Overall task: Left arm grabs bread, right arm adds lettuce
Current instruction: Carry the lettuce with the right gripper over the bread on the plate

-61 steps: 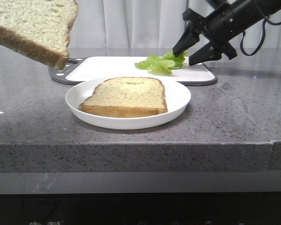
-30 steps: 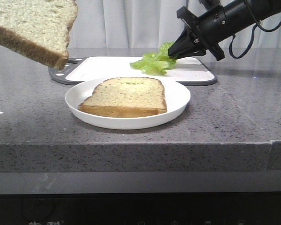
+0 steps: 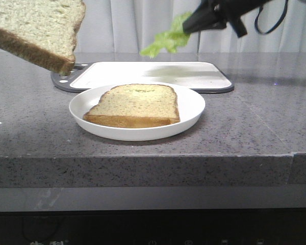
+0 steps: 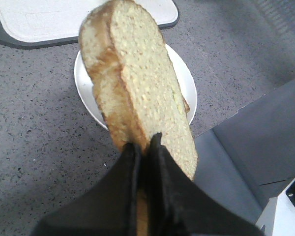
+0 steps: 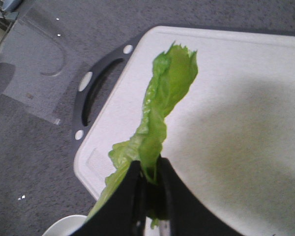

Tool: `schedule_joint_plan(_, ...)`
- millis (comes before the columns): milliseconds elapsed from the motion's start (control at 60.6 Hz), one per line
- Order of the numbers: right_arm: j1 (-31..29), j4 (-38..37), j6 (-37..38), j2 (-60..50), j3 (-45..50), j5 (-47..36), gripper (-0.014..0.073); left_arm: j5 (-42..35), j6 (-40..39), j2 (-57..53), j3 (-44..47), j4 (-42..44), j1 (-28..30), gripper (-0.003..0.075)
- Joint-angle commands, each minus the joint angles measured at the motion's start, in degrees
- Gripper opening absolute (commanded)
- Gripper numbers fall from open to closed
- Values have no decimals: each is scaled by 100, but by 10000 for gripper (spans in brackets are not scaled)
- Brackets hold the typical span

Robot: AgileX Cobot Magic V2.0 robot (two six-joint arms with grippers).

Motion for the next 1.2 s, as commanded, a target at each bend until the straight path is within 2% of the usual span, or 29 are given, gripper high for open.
schedule_joint_plan(0, -41, 479, -261, -891, 302, 108, -66, -197, 14, -70, -166, -398, -2, -20)
schedule_joint_plan(132, -41, 995, -976, -1688, 1333, 238, -66, -197, 14, -70, -166, -398, -2, -20)
schedule_joint_plan(248, -41, 1271, -1386, -2157, 2043, 895, -66, -197, 14, -70, -166, -398, -2, -20)
schedule_joint_plan(429, -11, 1403, -1654, -2308, 2631, 1860, -66, -197, 14, -70, -166, -398, -2, -20)
schedule_joint_plan(792, 630, 1425, -1950, -2124, 3302, 1608, -66, -197, 14, -70, -166, -398, -2, -20)
schedule_joint_plan(1040, 663, 1427, -1950, -1761, 3302, 1425, -66, -197, 14, -70, -166, -398, -2, -20)
schedule_joint_plan(1122, 663, 1362, -1950, -1738, 3302, 1184, -23, -197, 14, -70, -166, -398, -2, -20)
schedule_joint_plan(1188, 663, 1242, -1950, -1738, 3302, 1053, 72, -197, 14, -70, -166, -398, -2, -20)
